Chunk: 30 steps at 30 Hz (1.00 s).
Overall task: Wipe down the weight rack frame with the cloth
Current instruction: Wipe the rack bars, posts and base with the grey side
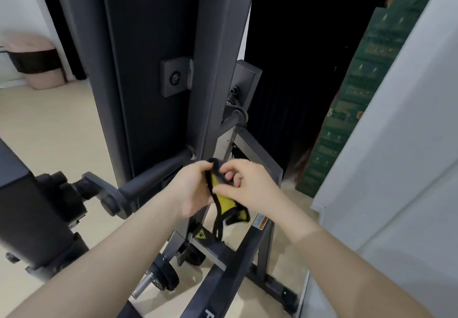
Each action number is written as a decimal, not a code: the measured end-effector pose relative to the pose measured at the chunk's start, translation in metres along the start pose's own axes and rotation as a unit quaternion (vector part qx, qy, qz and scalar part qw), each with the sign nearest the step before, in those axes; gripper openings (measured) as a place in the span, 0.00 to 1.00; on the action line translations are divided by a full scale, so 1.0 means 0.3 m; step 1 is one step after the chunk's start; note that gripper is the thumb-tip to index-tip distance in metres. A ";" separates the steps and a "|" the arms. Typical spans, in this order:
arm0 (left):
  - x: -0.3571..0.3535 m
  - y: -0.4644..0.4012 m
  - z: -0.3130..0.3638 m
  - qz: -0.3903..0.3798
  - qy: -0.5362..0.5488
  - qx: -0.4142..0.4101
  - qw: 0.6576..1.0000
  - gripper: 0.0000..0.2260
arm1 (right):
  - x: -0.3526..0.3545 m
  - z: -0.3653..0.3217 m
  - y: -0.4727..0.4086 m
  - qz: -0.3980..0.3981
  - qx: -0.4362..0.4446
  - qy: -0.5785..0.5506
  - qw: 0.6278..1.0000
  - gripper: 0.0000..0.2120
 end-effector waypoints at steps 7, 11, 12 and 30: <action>0.056 0.033 0.095 0.008 -0.038 -0.158 0.987 0.11 | 0.000 0.022 0.035 0.088 0.145 -0.089 0.982 0.33; 0.018 0.090 0.137 -0.042 -0.119 -0.205 0.971 0.10 | -0.053 -0.036 0.036 0.101 0.222 -0.080 0.966 0.39; 0.016 0.111 0.160 -0.032 -0.121 -0.229 0.965 0.10 | -0.050 -0.057 0.036 0.137 0.256 -0.050 0.956 0.34; 0.091 0.050 0.244 0.165 -0.552 -0.371 0.728 0.28 | 0.104 -0.293 -0.231 0.236 0.468 0.611 0.593 0.21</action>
Point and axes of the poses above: each hand's wrist, its own y-axis away from the middle knuckle, its own x-axis out of the back of the hand, z = x × y, the point moved 7 cm from there along -y, towards the middle knuckle, and after that the axes turned 8 degrees about -y, right-handed, at the moved point
